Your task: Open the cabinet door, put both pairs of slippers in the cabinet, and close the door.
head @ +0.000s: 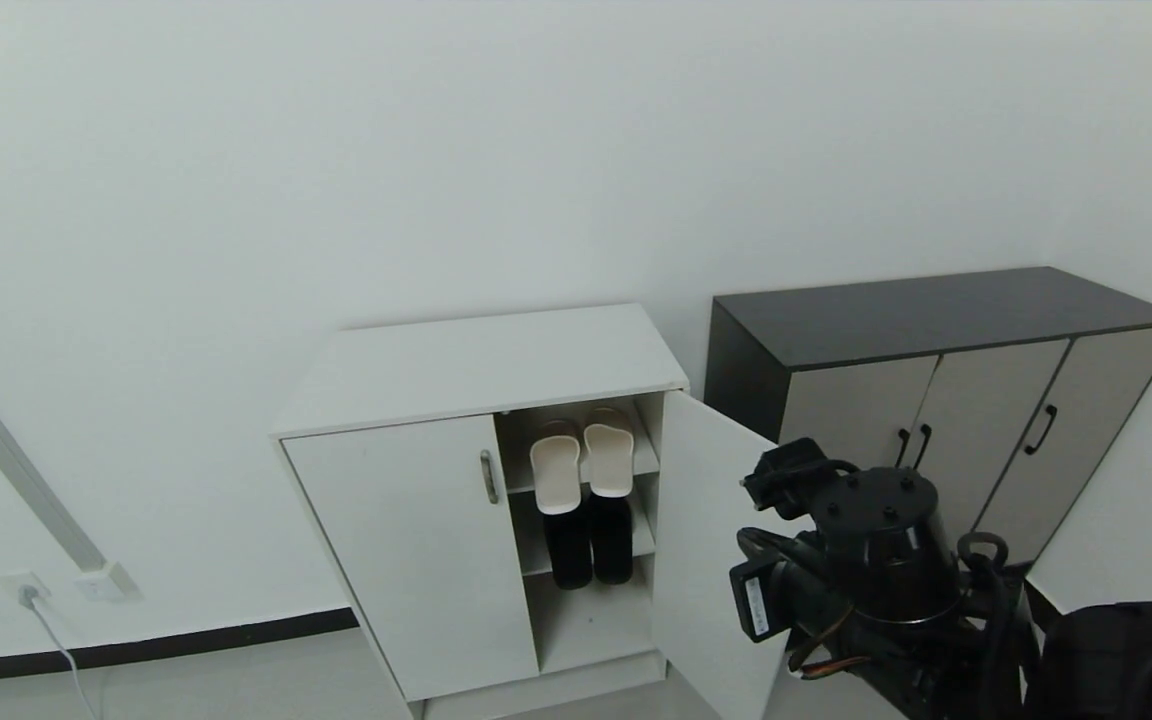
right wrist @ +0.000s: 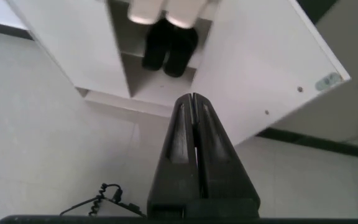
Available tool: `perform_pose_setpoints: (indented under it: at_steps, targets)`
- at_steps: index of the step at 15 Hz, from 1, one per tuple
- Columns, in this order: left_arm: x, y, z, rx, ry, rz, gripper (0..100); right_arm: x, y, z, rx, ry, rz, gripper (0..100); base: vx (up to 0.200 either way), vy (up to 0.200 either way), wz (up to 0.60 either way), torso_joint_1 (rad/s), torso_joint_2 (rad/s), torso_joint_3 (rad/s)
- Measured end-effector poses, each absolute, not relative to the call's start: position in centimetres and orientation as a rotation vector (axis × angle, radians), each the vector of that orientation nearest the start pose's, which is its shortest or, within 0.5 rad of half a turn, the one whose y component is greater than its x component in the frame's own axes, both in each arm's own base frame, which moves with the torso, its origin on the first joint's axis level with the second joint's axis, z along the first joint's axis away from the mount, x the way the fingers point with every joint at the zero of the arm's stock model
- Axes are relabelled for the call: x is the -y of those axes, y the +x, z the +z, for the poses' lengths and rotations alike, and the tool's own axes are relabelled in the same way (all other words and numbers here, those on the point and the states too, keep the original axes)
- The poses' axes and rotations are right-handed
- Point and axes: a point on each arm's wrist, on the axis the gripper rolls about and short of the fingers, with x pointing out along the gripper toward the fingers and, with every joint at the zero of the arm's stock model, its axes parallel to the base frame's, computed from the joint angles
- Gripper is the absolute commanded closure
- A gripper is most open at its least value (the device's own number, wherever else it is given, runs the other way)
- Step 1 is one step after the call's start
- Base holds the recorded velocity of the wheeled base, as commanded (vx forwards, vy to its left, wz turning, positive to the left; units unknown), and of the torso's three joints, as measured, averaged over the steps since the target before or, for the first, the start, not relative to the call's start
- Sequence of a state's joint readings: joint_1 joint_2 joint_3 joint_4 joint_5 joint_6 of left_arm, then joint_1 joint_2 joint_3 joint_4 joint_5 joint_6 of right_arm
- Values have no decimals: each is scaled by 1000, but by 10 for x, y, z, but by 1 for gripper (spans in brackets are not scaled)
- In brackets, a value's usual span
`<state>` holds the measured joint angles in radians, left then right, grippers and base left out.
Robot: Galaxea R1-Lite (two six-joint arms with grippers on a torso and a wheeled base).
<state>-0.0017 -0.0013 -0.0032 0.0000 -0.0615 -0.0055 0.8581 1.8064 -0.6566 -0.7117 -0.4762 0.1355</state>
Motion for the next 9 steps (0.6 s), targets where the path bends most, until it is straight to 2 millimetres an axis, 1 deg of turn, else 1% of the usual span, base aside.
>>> perform_pose_setpoints:
  at_steps: [1,2,4,7,9]
  targets:
    - [1,-23,76,4,-5,-62,100,-219,209,123,-363,-134,336,100,0,0,0,0,0,0]
    - [1,-23,76,4,-5,-63,100,-216,219,126,-352,-122,307,100,0,0,0,0,0,0]
    - [1,-23,76,4,-5,-63,100,-204,242,132,-334,-88,240,100,0,0,0,0,0,0]
    - [1,-23,76,4,-4,-64,100,-183,286,141,-300,-35,137,100,0,0,0,0,0,0]
    - [1,-23,76,4,-4,-64,100,-174,313,143,-292,-12,93,100,0,0,0,0,0,0]
